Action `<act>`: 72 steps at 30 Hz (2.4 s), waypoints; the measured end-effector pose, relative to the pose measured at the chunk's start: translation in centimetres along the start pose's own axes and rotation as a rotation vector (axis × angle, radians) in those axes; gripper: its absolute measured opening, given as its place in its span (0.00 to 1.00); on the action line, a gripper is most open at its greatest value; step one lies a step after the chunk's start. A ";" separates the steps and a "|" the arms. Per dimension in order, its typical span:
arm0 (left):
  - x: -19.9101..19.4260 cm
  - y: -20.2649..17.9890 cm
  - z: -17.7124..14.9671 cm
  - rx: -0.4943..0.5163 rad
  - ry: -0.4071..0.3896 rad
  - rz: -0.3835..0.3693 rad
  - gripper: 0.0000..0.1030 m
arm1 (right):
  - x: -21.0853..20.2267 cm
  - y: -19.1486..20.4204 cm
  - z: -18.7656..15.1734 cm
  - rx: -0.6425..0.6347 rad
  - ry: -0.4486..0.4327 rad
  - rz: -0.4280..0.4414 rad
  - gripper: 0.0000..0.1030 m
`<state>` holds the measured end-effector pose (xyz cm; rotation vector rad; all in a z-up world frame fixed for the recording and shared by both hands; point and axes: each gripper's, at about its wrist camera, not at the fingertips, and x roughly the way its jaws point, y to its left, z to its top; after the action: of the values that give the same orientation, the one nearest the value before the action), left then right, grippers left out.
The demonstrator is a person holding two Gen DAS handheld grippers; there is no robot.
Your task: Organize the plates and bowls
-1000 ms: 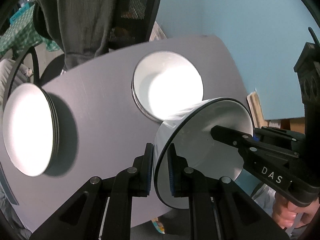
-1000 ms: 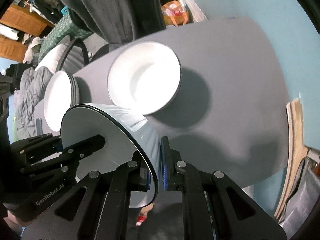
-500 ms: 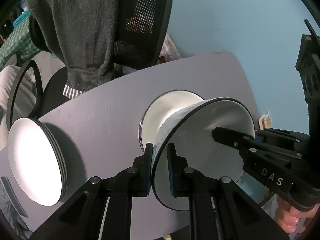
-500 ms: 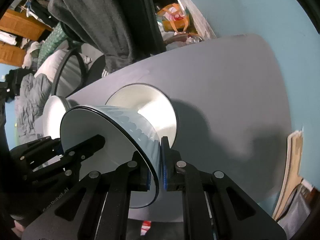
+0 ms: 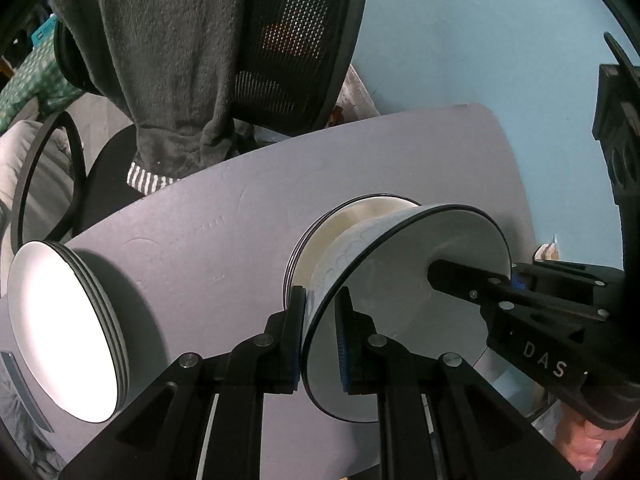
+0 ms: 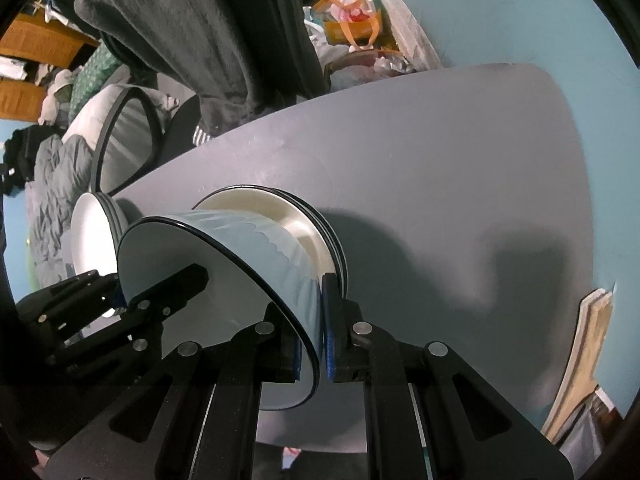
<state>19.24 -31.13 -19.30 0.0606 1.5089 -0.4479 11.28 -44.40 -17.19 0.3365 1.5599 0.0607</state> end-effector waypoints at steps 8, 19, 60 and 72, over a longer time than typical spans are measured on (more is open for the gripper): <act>0.1 -0.1 0.3 0.017 0.019 0.000 0.13 | 0.1 0.0 0.3 -0.021 0.025 0.001 0.08; 0.0 -0.6 0.8 0.042 0.080 -0.001 0.26 | -0.2 0.4 0.4 -0.032 0.025 -0.009 0.12; 3.5 4.4 -0.6 -0.244 0.110 -0.086 0.58 | 2.5 -1.2 3.6 -0.186 0.024 0.052 0.46; 3.7 3.6 -0.8 -0.265 0.097 -0.157 0.34 | 3.0 -1.0 3.6 -0.227 0.056 0.102 0.25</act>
<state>19.64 -28.47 -23.75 -0.2481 1.6642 -0.3705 14.71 -45.25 -20.40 0.2361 1.5726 0.3265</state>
